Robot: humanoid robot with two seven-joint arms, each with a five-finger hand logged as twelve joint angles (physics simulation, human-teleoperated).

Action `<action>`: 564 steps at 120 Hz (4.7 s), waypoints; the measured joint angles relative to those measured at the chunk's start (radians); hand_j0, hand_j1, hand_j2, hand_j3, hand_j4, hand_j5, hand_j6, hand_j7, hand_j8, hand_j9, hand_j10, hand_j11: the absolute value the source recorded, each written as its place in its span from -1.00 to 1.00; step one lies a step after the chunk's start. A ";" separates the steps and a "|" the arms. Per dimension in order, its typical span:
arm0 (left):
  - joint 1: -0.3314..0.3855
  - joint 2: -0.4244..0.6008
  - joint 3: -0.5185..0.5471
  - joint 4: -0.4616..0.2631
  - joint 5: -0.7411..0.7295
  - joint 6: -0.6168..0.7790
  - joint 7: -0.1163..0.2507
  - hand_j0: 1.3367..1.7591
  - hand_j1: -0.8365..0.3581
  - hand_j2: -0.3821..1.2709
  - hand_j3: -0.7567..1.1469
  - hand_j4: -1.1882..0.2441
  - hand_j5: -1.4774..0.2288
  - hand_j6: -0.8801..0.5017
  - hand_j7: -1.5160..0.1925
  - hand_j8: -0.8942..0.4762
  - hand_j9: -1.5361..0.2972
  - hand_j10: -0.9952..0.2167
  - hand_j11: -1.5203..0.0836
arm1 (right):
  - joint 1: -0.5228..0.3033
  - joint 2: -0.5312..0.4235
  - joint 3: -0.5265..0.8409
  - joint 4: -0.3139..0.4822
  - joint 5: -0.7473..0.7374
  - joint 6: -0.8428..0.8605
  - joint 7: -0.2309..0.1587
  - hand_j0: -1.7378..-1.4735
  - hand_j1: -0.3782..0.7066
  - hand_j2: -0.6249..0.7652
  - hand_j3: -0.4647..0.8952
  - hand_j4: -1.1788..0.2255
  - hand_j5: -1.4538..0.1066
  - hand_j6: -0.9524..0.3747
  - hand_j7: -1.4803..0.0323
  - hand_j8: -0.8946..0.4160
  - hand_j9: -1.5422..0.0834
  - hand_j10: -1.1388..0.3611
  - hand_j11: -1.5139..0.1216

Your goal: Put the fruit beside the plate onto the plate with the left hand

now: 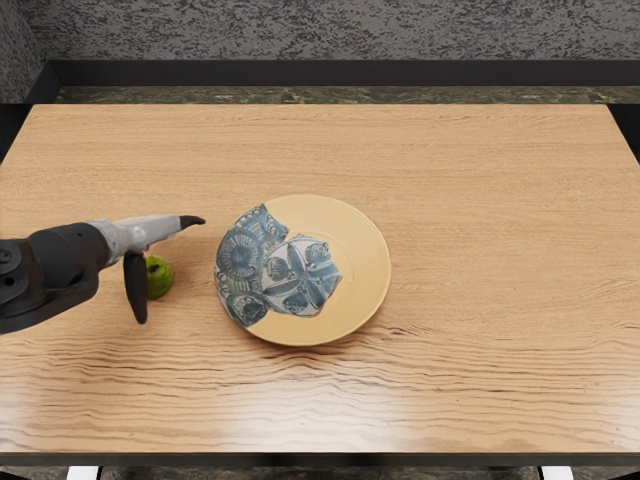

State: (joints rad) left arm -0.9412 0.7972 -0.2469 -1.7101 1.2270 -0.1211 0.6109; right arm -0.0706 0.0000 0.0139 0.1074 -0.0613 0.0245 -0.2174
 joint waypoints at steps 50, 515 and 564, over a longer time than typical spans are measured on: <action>0.041 0.000 0.015 0.000 0.044 0.076 0.000 0.52 0.65 -0.49 -0.20 0.42 0.48 0.02 0.52 0.05 0.44 0.36 0.62 | 0.000 0.000 0.001 0.000 0.000 0.000 0.001 -0.40 -0.95 -0.10 -0.32 0.68 0.86 0.43 0.96 0.36 0.90 0.52 0.85; -0.039 -0.321 -0.123 0.063 -0.066 -0.077 0.000 0.51 0.22 -0.29 -0.20 0.12 0.07 -0.14 0.15 -0.02 0.08 0.16 0.22 | 0.009 0.000 0.009 -0.002 0.002 -0.009 0.007 -0.40 -0.95 -0.10 -0.32 0.68 0.86 0.43 0.96 0.36 0.90 0.52 0.85; -0.042 -0.309 -0.154 0.064 -0.121 -0.081 0.000 0.52 0.84 -0.50 -0.20 0.56 0.61 0.19 0.66 0.23 0.57 0.54 0.77 | 0.009 0.000 0.008 -0.002 0.002 -0.009 0.007 -0.40 -0.95 -0.10 -0.32 0.68 0.86 0.43 0.96 0.36 0.90 0.52 0.85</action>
State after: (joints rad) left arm -0.9833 0.4884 -0.4011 -1.6457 1.1059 -0.2023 0.6109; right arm -0.0614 0.0000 0.0217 0.1059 -0.0598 0.0154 -0.2102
